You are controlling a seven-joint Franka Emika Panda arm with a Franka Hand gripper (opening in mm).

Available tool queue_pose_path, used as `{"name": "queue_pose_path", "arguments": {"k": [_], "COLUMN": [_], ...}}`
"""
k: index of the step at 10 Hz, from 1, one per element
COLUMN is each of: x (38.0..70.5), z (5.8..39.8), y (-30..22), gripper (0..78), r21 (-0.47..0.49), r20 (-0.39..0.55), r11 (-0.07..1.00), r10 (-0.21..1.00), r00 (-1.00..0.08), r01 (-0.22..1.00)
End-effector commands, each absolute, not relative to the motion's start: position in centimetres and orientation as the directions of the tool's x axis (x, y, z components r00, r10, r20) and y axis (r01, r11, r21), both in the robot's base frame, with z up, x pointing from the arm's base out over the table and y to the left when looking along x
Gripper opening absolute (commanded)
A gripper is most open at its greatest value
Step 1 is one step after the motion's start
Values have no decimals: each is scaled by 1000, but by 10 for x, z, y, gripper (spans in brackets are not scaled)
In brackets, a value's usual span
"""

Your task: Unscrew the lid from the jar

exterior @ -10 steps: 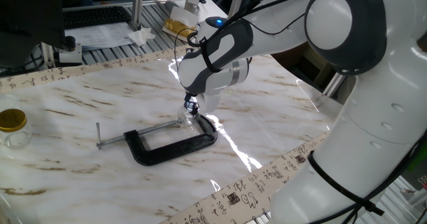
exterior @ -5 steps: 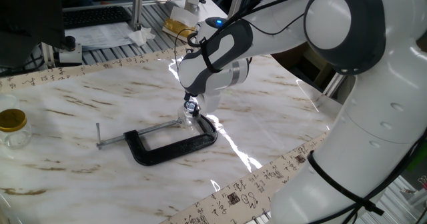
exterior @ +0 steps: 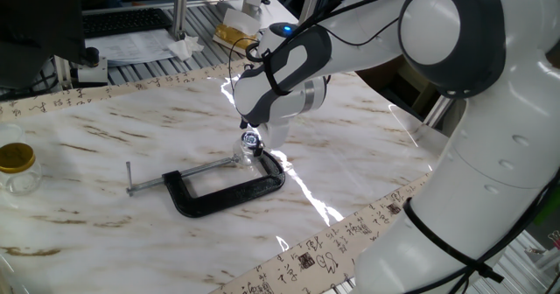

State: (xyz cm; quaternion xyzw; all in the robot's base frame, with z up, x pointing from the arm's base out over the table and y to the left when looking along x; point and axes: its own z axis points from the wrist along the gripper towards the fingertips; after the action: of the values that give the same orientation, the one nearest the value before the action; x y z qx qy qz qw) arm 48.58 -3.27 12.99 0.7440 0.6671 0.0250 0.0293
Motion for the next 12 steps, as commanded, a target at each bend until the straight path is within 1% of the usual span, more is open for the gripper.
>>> {"name": "queue_pose_path", "arguments": {"k": [1, 3, 5, 12], "x": [489, 491, 491, 485], "z": [128, 127, 127, 127], "y": [-37, -39, -39, -41], "gripper": [775, 775, 775, 775], "r21": [37, 25, 21, 26], "r20": [0, 0, 0, -4], "r11": [-31, -12, -14, 1], "r10": [1000, 1000, 1000, 1000], "r00": [31, 12, 14, -1], "r01": [999, 1000, 1000, 1000]}}
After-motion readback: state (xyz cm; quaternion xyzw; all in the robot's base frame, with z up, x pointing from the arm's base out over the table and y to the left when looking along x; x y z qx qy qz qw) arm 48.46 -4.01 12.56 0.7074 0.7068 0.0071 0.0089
